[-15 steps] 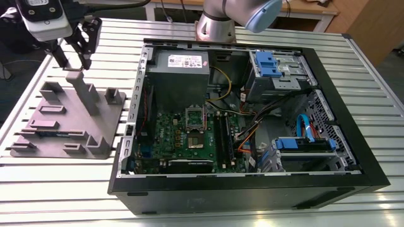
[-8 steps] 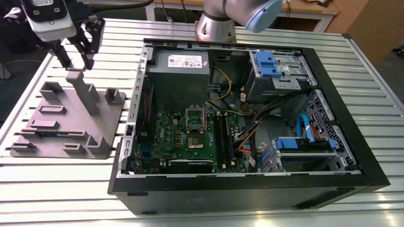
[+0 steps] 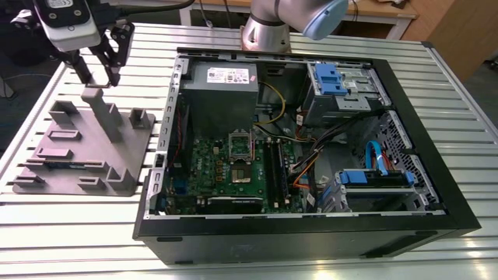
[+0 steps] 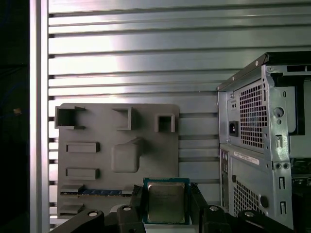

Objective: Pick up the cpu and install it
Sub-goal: 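Pick up the cpu and move it towards the insertion slot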

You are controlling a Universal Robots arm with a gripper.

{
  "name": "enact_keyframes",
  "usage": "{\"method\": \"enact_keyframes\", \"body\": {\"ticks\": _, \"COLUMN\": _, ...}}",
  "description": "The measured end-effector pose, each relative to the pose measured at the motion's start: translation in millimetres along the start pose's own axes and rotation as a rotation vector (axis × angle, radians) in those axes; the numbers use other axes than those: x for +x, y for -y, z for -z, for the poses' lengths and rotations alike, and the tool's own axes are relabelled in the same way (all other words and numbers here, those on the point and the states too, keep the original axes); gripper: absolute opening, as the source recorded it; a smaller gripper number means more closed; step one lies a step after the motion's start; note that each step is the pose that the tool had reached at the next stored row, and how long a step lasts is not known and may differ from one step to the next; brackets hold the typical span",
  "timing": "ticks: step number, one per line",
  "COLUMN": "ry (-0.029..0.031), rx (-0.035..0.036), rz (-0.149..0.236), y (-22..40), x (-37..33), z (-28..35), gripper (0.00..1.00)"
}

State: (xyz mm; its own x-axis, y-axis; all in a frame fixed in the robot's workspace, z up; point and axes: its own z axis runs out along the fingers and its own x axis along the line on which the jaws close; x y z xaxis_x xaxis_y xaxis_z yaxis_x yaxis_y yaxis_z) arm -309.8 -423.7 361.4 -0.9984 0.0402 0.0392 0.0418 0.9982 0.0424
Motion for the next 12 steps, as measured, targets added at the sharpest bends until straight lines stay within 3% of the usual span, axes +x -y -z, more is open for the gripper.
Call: {"method": "enact_keyframes", "body": {"ticks": 12, "ry": 0.0000, "rx": 0.0000, "rz": 0.000, "y": -0.4, "x": -10.4, "z": 0.4, "gripper": 0.47}}
